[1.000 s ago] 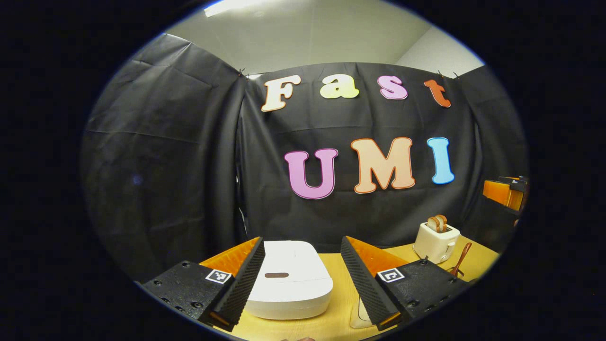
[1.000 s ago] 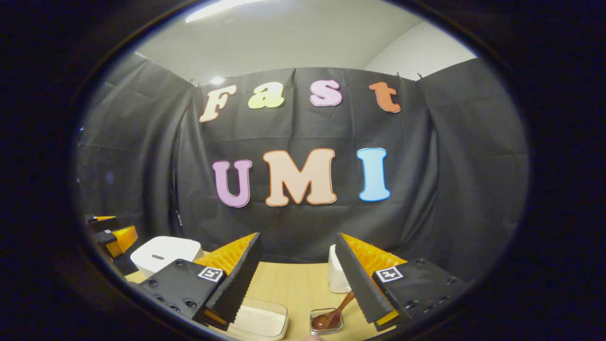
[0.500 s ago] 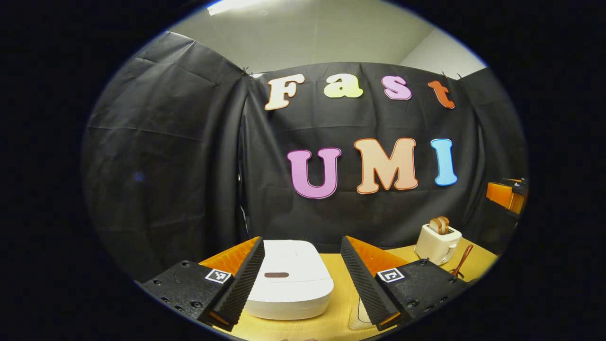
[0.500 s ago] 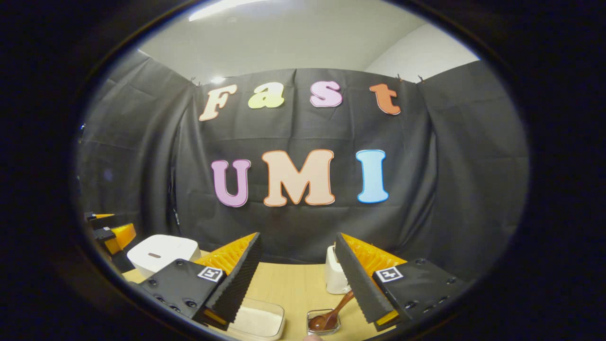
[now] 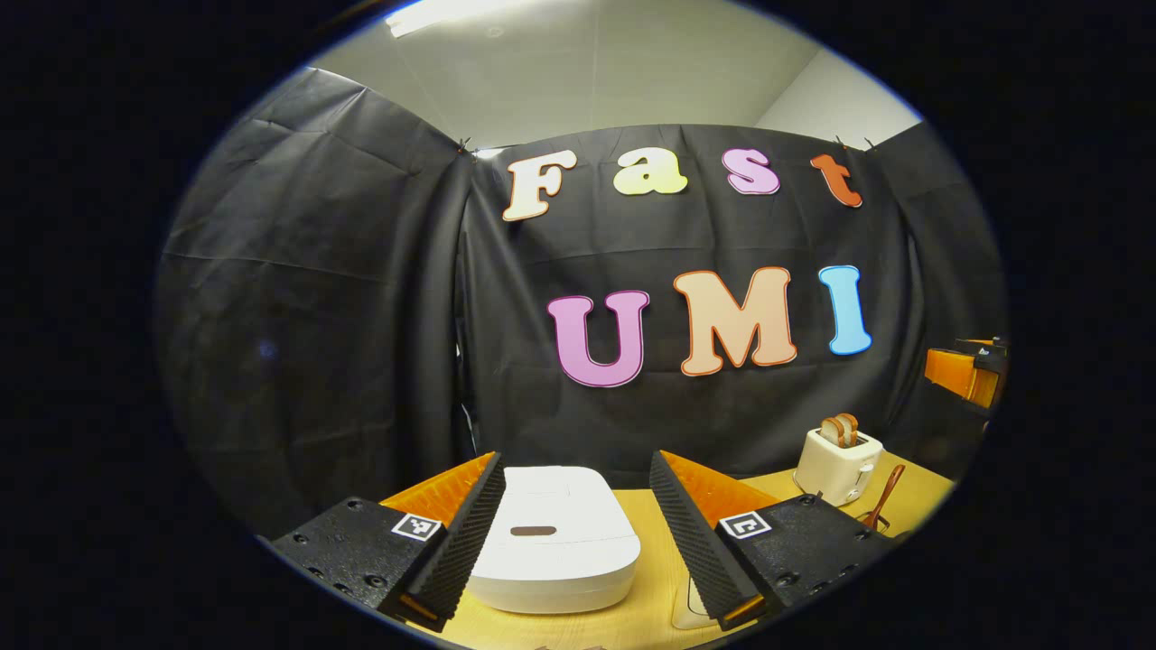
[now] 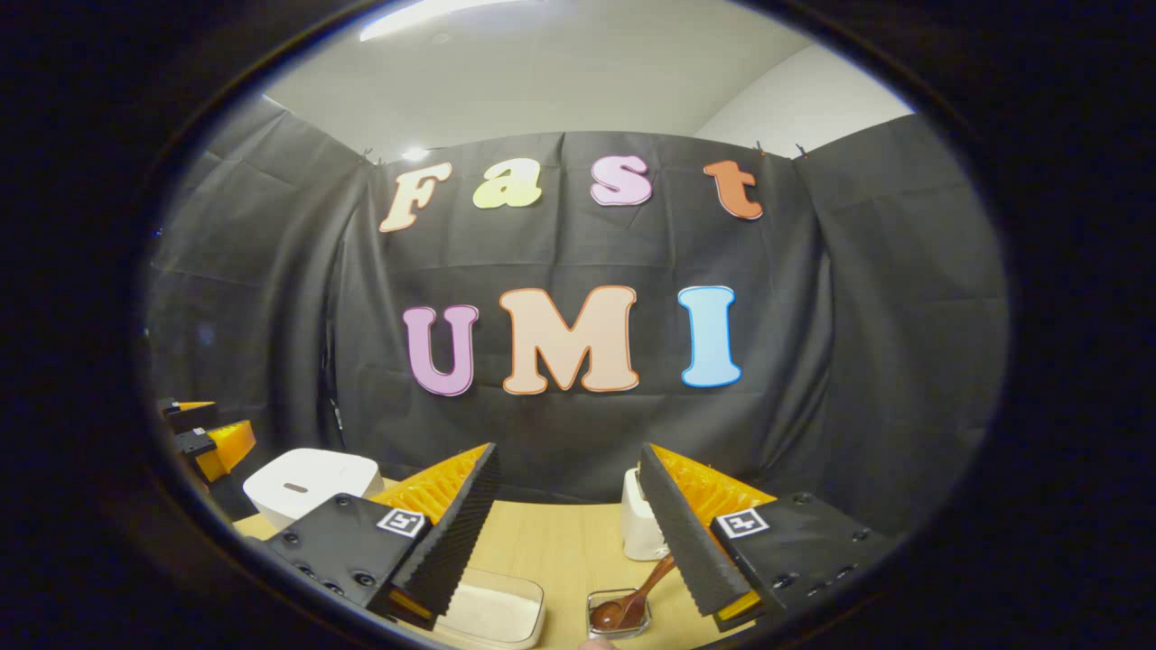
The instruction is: Close the left gripper, press the button to open the rice cooker; take a wooden spoon from the chopstick holder with the right hand, scoop a spoonful of rice and pour it into the rice cooker, then put the wooden spoon back into the chopstick holder.
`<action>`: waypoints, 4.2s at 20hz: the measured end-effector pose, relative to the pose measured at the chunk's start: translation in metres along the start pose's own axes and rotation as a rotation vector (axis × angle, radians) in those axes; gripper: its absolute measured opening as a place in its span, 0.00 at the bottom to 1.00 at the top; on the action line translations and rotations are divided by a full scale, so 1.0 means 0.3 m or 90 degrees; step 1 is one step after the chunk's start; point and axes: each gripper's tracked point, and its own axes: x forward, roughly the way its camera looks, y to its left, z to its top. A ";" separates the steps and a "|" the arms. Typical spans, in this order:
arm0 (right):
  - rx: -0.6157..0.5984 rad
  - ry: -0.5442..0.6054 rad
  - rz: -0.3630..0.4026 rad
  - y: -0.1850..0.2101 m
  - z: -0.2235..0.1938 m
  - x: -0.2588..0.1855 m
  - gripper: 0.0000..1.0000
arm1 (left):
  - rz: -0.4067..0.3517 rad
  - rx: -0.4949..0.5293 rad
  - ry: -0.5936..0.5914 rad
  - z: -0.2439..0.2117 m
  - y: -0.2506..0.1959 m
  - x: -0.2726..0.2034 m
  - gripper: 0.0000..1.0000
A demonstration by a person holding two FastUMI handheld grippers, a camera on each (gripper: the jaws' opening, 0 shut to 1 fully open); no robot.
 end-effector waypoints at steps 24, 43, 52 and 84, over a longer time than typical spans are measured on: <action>-0.010 0.003 0.008 0.036 -0.010 0.003 1.00 | 0.008 -0.037 0.031 -0.093 0.099 0.073 0.00; -0.051 0.013 -0.060 -0.009 -0.021 -0.024 0.96 | -0.038 -0.106 0.198 -0.496 0.139 0.311 0.00; -0.048 0.024 -0.061 -0.012 -0.041 -0.008 0.96 | -0.040 -0.122 0.232 -0.584 0.134 0.316 0.00; 0.009 0.124 -0.079 -0.346 -0.365 0.198 0.97 | -0.092 -0.036 -0.017 0.043 -0.054 0.086 0.93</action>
